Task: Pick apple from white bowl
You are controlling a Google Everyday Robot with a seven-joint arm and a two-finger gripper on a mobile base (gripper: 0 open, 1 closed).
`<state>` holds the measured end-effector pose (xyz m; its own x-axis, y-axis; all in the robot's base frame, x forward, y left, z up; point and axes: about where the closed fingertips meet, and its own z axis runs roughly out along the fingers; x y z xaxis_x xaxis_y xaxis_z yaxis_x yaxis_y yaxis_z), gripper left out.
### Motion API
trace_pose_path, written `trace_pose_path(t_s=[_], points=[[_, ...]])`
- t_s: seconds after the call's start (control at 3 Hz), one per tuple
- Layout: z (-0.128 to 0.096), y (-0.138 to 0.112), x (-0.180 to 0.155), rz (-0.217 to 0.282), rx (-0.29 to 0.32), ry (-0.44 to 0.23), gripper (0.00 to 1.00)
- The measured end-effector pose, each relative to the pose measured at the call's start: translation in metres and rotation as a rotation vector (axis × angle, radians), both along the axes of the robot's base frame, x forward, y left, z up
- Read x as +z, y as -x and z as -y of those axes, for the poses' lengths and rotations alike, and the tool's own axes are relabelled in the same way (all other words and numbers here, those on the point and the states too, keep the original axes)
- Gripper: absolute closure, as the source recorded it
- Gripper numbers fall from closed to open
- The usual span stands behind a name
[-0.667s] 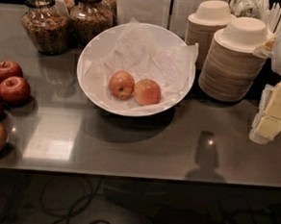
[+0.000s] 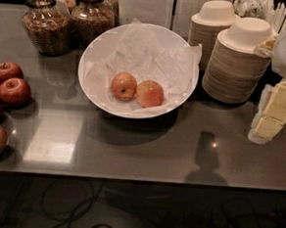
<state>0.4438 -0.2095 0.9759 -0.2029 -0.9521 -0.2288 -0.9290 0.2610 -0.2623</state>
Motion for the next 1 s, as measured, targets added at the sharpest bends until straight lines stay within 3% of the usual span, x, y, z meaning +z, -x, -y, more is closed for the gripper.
trace_pose_path(t_s=[0.67, 1.0], points=[[-0.042, -0.034, -0.015, 0.047, 0.106, -0.061, 0.0], [-0.042, -0.034, -0.015, 0.047, 0.106, -0.061, 0.0]])
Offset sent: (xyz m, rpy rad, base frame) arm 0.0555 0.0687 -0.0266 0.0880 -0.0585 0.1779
